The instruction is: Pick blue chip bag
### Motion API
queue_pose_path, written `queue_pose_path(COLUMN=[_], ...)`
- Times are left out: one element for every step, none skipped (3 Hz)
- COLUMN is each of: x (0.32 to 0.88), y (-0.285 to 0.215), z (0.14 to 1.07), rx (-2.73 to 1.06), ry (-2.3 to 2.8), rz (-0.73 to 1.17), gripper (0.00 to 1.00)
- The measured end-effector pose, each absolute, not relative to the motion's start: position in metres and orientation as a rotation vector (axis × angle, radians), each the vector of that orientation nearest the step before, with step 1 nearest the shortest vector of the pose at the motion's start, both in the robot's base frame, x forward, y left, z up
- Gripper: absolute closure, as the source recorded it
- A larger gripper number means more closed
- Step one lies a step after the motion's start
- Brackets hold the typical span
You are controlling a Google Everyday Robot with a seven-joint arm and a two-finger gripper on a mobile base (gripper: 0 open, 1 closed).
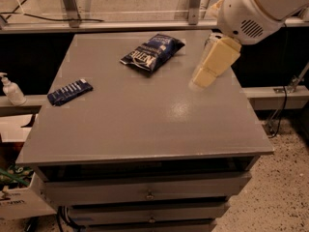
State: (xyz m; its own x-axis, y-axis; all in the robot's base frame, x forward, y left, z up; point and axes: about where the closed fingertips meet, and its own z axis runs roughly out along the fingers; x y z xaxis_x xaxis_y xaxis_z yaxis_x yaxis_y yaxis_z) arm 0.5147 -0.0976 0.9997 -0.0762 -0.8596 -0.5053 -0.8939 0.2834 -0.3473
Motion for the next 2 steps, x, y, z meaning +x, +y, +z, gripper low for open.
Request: queue_pose_path(x=[0.531, 0.561], y=[-0.081, -0.064], z=[0.983, 0.960], rx=[-1.610, -1.626], ry=[1.833, 1.764], rz=[0.048, 0.003], gripper=[0.00, 0.00])
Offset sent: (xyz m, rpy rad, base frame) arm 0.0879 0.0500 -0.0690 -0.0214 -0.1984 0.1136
